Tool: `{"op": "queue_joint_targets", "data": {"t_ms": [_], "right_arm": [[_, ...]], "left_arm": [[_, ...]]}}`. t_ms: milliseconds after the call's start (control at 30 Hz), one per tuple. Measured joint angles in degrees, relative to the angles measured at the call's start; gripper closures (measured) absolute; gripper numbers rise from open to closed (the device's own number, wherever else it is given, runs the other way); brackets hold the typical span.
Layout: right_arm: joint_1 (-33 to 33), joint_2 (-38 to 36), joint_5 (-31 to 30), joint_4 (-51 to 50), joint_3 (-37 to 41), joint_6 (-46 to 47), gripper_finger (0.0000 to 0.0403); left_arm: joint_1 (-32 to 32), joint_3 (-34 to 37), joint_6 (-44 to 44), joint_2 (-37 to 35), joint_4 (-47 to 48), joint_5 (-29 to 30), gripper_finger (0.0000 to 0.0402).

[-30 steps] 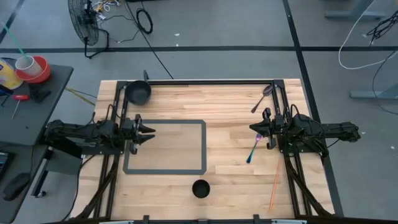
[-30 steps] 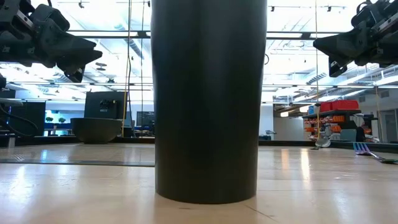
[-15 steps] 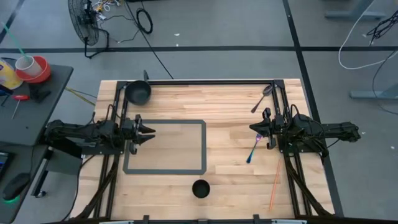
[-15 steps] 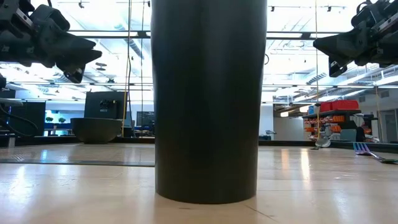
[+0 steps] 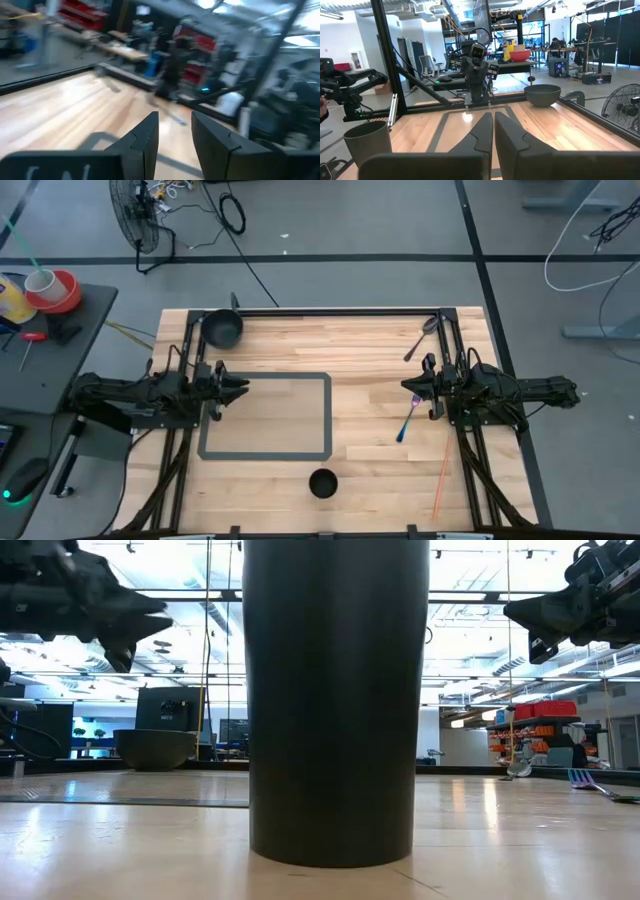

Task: Pick & Place Utensil
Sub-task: Put the black bowl on the center of the gray placemat

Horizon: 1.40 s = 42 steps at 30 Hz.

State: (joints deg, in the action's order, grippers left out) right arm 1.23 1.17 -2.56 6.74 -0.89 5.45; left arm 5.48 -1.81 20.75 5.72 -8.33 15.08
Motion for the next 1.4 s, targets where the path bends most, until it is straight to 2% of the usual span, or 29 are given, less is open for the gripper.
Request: {"op": "queue_joint_targets", "data": {"t_ms": [233,400,533,800,900,1000,1133,1400], "right_arm": [[0.0,-0.02,-0.01,0.02,-0.01,0.01,0.038],[-0.01,0.0,-0.01,0.02,-0.01,0.01,0.038],[-0.01,-0.01,-0.01,0.0,0.0,0.01,0.038],[-0.01,0.0,-0.01,0.02,-0.02,0.01,0.038],[0.0,0.0,-0.01,0.01,-0.01,0.01,0.038],[-0.02,-0.01,-0.01,0.02,0.0,0.01,0.038],[-0.01,0.0,-0.01,0.0,0.0,0.01,0.038],[-0.02,0.0,-0.01,0.0,-0.01,-0.01,0.038]], "left_arm": [[-6.2,-7.85,0.16,13.09,6.65,7.39,0.0282],[-13.18,-16.66,0.73,21.76,19.76,14.55,0.028],[-20.5,-22.01,0.67,27.52,28.19,17.19,0.0252],[-36.96,-27.7,-2.81,39.3,30.69,6.59,0.0141],[-43.64,-29.34,-4.77,44.15,30.78,0.82,0.0115],[-49.45,-30.79,-6.65,49.2,30.68,-3.66,0.011],[-54.37,-31.62,-9.4,54.64,29.17,-4.45,0.0115],[-55.35,-31.62,-10.97,60.46,29.18,-6.01,0.0137]]}}
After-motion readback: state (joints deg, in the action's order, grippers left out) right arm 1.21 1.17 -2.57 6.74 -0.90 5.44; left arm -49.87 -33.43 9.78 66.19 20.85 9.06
